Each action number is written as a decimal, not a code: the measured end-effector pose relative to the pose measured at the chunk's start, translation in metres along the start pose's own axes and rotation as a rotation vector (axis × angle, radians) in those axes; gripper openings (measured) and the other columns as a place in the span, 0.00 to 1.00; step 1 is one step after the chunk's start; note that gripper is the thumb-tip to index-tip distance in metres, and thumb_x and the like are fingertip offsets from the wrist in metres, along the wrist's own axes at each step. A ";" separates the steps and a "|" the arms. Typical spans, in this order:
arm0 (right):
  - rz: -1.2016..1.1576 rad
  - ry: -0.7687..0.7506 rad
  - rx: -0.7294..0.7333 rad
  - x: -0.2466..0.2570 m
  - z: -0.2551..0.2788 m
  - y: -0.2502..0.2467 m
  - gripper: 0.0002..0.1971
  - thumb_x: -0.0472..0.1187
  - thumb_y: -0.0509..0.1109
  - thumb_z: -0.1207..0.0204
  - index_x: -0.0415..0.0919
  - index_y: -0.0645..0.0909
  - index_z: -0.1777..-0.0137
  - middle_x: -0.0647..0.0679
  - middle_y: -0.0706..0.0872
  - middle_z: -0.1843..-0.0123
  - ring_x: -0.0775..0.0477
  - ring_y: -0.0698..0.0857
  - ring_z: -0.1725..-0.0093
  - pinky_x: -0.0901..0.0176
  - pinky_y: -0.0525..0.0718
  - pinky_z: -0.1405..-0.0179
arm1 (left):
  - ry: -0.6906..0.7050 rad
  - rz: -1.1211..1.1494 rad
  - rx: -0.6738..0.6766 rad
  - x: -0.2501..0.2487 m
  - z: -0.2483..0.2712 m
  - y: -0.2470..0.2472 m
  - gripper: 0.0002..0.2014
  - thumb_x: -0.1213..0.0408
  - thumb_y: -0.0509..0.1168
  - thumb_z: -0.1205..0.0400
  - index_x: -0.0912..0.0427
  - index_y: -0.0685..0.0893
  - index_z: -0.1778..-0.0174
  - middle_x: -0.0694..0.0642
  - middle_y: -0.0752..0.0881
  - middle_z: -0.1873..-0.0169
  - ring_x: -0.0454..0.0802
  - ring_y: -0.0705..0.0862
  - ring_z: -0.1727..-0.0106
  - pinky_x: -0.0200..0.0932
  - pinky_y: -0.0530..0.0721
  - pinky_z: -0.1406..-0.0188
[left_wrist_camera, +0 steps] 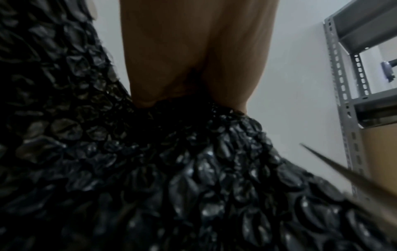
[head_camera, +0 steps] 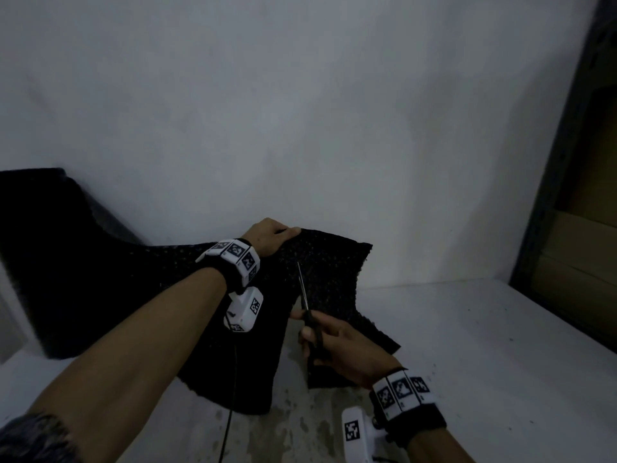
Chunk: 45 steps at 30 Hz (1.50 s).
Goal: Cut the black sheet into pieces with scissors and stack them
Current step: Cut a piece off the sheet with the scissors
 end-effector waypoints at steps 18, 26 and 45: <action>-0.040 -0.050 0.004 0.000 -0.019 0.004 0.19 0.46 0.70 0.18 0.47 0.80 0.27 0.49 0.82 0.57 0.51 0.83 0.54 0.57 0.80 0.52 | 0.022 0.217 0.023 0.001 0.011 0.000 0.23 0.49 0.65 0.14 0.62 0.86 0.69 0.41 0.69 0.90 0.37 0.66 0.88 0.28 0.63 0.83; -0.029 -0.049 0.016 -0.012 -0.021 -0.004 0.20 0.43 0.71 0.17 0.44 0.79 0.26 0.49 0.83 0.58 0.52 0.82 0.55 0.55 0.81 0.48 | -0.075 0.127 0.127 0.024 0.008 -0.017 0.24 0.33 0.71 0.27 0.53 0.92 0.60 0.48 0.90 0.60 0.43 0.86 0.58 0.41 0.81 0.55; 0.030 0.001 0.028 0.005 -0.030 -0.006 0.21 0.46 0.73 0.20 0.53 0.81 0.26 0.45 0.82 0.59 0.49 0.82 0.55 0.56 0.76 0.59 | -0.068 0.185 0.183 0.028 0.015 -0.033 0.11 0.56 0.81 0.27 0.49 0.91 0.50 0.51 0.89 0.45 0.50 0.84 0.35 0.47 0.77 0.28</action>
Point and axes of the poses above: each hand's wrist, its own z-axis away from the middle knuckle, its own y-axis out of the palm, x = y × z, the point moved 5 cm from there along -z, towards the middle knuckle
